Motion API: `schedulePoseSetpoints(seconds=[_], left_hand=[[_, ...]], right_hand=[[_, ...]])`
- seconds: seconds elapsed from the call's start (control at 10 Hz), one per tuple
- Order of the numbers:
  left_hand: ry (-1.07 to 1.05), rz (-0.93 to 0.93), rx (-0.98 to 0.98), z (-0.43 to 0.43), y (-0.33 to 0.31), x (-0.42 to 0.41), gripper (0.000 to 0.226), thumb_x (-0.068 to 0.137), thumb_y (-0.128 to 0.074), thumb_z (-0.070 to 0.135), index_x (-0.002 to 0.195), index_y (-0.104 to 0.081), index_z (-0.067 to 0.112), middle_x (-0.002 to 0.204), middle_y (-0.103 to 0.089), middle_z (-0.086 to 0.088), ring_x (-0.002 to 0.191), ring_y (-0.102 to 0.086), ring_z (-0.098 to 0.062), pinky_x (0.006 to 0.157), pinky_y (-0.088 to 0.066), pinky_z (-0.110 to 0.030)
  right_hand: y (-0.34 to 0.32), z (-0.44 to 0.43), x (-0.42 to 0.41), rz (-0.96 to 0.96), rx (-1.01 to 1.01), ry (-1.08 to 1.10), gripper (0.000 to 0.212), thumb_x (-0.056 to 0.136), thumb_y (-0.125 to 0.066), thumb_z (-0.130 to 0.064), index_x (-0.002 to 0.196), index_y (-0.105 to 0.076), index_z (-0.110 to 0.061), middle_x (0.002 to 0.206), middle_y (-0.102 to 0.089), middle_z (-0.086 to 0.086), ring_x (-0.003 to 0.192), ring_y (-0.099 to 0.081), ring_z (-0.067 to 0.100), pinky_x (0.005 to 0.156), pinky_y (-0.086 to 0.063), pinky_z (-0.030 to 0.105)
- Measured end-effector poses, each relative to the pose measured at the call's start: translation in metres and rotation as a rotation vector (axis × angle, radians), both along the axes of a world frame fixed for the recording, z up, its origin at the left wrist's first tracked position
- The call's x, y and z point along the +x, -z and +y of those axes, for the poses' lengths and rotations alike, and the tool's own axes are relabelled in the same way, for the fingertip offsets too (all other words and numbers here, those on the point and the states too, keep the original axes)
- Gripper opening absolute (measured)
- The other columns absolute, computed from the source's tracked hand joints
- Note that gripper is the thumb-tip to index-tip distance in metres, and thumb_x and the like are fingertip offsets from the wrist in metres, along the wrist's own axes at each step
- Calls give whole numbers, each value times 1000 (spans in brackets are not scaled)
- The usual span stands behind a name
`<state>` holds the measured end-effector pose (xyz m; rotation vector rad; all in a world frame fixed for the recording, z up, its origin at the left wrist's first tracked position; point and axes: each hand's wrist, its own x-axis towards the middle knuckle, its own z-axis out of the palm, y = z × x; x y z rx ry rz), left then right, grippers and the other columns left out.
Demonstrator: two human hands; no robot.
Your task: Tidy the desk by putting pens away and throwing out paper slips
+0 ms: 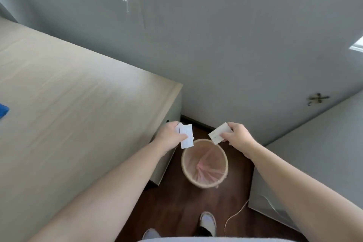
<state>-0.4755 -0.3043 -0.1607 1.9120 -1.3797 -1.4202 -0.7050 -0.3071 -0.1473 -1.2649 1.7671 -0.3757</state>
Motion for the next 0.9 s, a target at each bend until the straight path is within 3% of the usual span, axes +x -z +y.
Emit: schedulePoseSetpoints(seconds=[0.1, 0.3, 0.4, 0.5, 0.6, 0.7, 0.8, 0.9], left_hand=[[17, 12, 84, 2, 34, -46, 10, 78, -60, 9, 74, -53, 14, 84, -61, -7, 75, -56, -22, 64, -42, -30], [44, -78, 308, 31, 142, -80, 6, 77, -63, 9, 77, -58, 12, 87, -67, -11, 76, -59, -23, 65, -44, -30], [76, -119, 394, 41, 198, -81, 6, 77, -63, 9, 81, -60, 8, 82, -64, -8, 75, -57, -23, 65, -44, -31], [37, -128, 453, 42, 248, -83, 3, 76, -62, 9, 78, -61, 12, 86, -67, -6, 85, -65, -27, 75, -54, -37], [8, -127, 462, 25, 294, -91, 7, 79, -63, 11, 86, -64, 10, 99, -70, -10, 96, -67, -29, 84, -55, -41], [-4, -120, 444, 2, 325, -103, 25, 82, -64, 17, 105, -63, 9, 112, -68, -11, 97, -65, -28, 82, -54, -38], [84, -281, 462, -16, 331, -108, 58, 83, -64, 29, 135, -44, 14, 131, -57, -9, 114, -58, -29, 90, -47, -34], [154, -409, 422, -15, 323, -99, 74, 81, -65, 34, 143, -31, 15, 136, -52, -13, 122, -53, -34, 95, -46, -38]], right_hand=[[36, 18, -51, 37, 80, 12, 10, 77, -53, -15, 77, -63, -16, 81, -72, 9, 65, -58, 19, 64, -51, 37], [127, 69, -103, 81, 278, 114, 9, 78, -54, -13, 75, -62, -12, 75, -67, 9, 65, -56, 21, 62, -48, 35], [180, 82, -101, 75, 371, 104, 13, 79, -55, -12, 66, -57, -15, 67, -60, 2, 64, -53, 19, 57, -39, 28], [234, 76, -94, 70, 407, 58, 17, 82, -54, -12, 67, -54, -20, 71, -61, 3, 66, -53, 20, 52, -36, 22], [282, 51, -87, 50, 382, 84, 14, 84, -52, -11, 89, -64, -16, 84, -65, 6, 74, -57, 22, 55, -39, 25], [322, 23, -83, -14, 364, 161, 29, 84, -56, -16, 113, -59, -14, 103, -70, 10, 84, -65, 23, 73, -46, 26], [339, 5, -80, -50, 404, 252, 68, 78, -62, -38, 136, -34, -19, 123, -63, 11, 103, -65, 28, 93, -50, 35], [335, 12, -81, -13, 417, 242, 72, 80, -61, -39, 139, -28, -17, 128, -60, 11, 115, -58, 29, 94, -44, 32]])
